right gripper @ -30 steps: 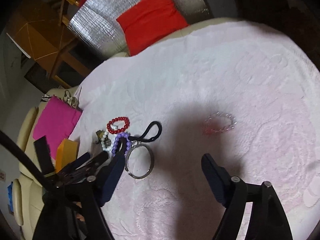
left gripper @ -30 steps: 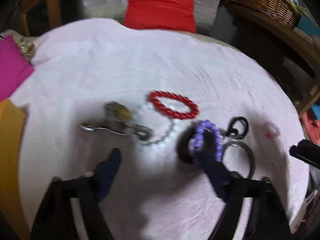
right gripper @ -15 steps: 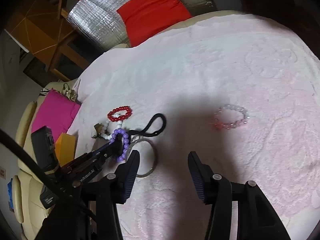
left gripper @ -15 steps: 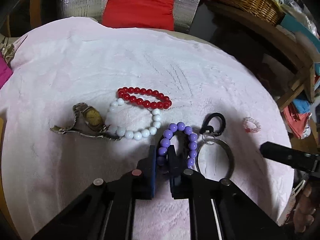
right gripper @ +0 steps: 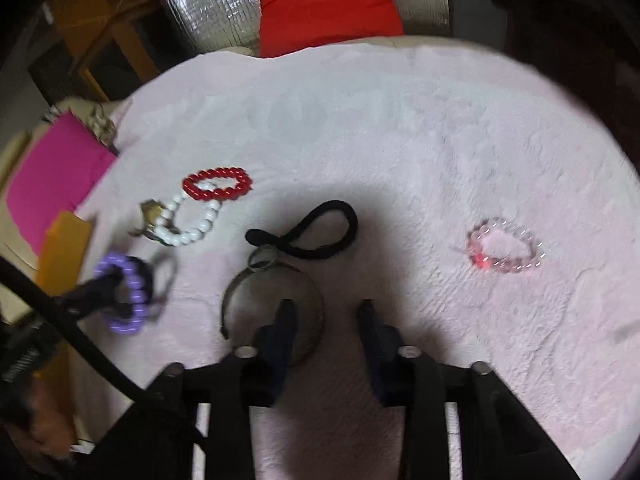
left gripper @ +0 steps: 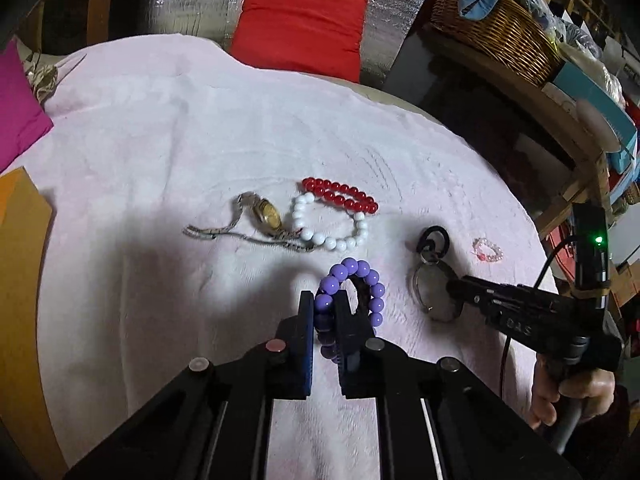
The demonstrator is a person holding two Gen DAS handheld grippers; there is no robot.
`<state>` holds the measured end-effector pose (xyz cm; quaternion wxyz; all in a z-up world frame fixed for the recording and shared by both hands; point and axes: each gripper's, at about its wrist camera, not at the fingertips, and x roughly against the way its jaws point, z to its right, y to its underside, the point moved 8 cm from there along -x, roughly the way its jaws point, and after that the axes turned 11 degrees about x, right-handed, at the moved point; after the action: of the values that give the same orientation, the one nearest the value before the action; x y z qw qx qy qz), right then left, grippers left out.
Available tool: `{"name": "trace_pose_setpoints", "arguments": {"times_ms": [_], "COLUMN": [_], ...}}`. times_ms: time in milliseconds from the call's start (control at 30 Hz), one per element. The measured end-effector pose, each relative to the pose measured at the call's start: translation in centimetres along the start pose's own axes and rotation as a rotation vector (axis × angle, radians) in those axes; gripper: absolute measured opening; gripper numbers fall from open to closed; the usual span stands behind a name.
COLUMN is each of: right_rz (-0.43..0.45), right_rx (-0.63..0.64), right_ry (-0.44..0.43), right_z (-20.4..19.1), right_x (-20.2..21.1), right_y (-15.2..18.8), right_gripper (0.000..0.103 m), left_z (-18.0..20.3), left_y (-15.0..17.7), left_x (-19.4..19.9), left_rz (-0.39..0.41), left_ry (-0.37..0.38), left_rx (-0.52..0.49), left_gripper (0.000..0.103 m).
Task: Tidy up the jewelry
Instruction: 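Grasp the metal bangle with the right tool while the left tool holds the purple bracelet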
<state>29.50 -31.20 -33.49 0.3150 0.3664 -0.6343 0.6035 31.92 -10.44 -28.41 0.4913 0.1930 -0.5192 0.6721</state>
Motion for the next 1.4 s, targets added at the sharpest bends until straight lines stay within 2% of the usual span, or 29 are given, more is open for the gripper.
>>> {"name": "trace_pose_setpoints", "arguments": {"times_ms": [33,100,367,500,700,733,833,1067,1100,1167,1267,1400], "right_rz": [0.002,0.008,0.044,0.063,0.080,0.084,0.087,0.083,0.084,0.087,0.086,0.097], "right_rx": [0.006,-0.009,-0.046,-0.060,-0.070,-0.073,-0.081,-0.082,-0.083,-0.078,-0.079,-0.080], "right_ry": [0.015,0.011,-0.019,-0.049,-0.048,-0.050,-0.053,-0.060,-0.062,-0.057,-0.054,-0.052], "right_z": [0.1,0.4,1.1,1.1,0.7,0.8,0.8,0.6,0.6,0.6,0.7,0.5], "right_x": [0.1,0.4,2.9,4.5,5.7,5.8,5.8,5.7,5.8,5.9,6.1,6.6], "right_y": [0.0,0.1,0.5,0.7,0.5,0.5,0.5,0.7,0.7,0.7,0.6,0.4], "right_gripper": [0.010,0.005,0.004,0.004,0.004,0.004,0.004,0.004,0.004,0.004,0.004,0.004], "left_z": [-0.1,-0.2,-1.7,-2.1,-1.8,-1.7,-1.4,-0.3,-0.3,-0.2,0.4,1.3], "left_y": [0.1,0.4,1.3,1.5,1.5,1.6,1.8,2.6,2.6,2.5,2.7,3.1], "left_x": [0.0,0.1,0.0,0.1,0.4,0.4,0.1,-1.6,-1.7,-1.7,-1.3,-0.7], "left_rz": [-0.006,-0.013,-0.054,-0.056,-0.054,-0.057,-0.064,-0.095,-0.093,-0.092,-0.085,-0.082], "left_ry": [0.001,0.003,-0.008,-0.009,-0.001,-0.002,-0.001,-0.027,-0.027,-0.017,0.002,0.041], "left_rx": [-0.003,-0.007,0.009,0.008,-0.004,-0.004,-0.011,-0.072,-0.068,-0.067,-0.085,-0.110], "left_gripper": [0.010,0.010,0.010,0.010,0.010,0.011,0.026,0.027,0.025,0.013,0.009,0.008]}}
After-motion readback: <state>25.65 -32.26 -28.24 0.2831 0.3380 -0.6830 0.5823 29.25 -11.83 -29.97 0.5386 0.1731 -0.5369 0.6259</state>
